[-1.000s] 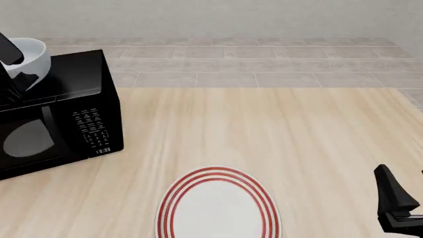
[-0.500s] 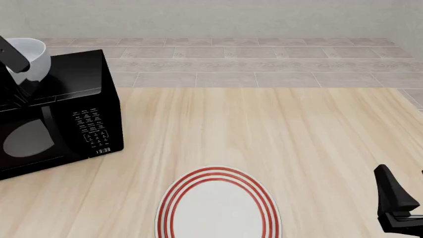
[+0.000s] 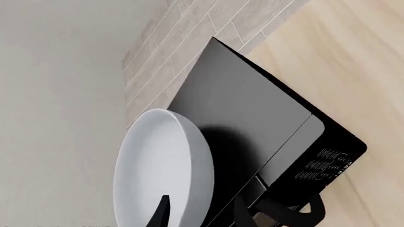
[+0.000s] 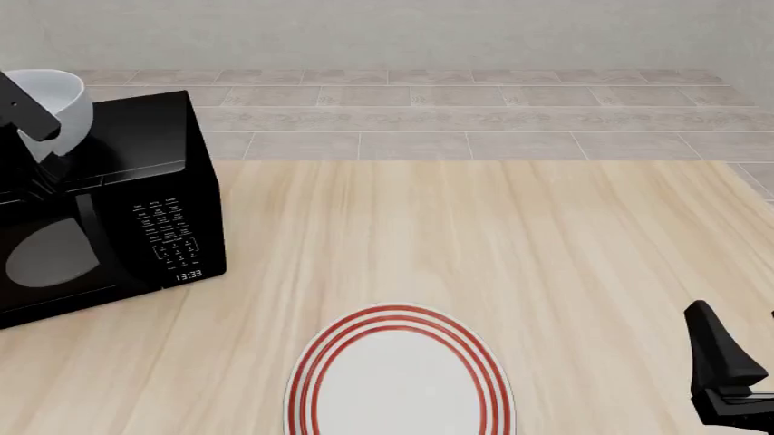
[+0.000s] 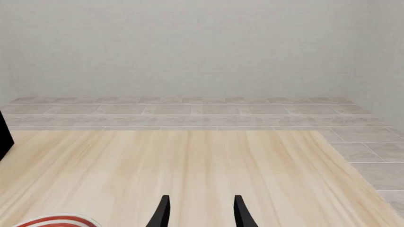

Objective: Pick up the white bowl and put it on the plate.

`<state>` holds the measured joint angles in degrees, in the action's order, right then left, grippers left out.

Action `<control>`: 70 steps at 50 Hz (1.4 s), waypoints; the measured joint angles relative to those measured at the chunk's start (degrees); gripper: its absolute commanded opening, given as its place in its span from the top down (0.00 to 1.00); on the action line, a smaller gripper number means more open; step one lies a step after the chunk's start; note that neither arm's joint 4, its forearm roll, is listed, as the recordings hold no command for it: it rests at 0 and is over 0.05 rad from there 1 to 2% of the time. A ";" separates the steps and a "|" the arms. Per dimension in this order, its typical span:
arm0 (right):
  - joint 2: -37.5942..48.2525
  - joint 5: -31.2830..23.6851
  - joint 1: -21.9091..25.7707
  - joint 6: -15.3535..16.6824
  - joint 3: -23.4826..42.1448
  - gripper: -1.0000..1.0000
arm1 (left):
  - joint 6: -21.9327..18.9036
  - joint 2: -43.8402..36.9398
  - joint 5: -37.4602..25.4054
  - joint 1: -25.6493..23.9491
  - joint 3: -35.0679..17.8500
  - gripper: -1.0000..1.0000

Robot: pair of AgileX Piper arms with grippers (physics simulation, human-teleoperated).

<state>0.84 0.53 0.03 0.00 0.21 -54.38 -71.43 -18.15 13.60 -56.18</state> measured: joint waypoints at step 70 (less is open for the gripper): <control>0.00 0.00 0.00 0.00 0.00 0.00 | 2.01 3.79 -4.84 -2.00 -0.05 1.00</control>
<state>0.84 0.53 0.03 -0.01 0.21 -52.37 -67.64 -22.99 11.60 -56.23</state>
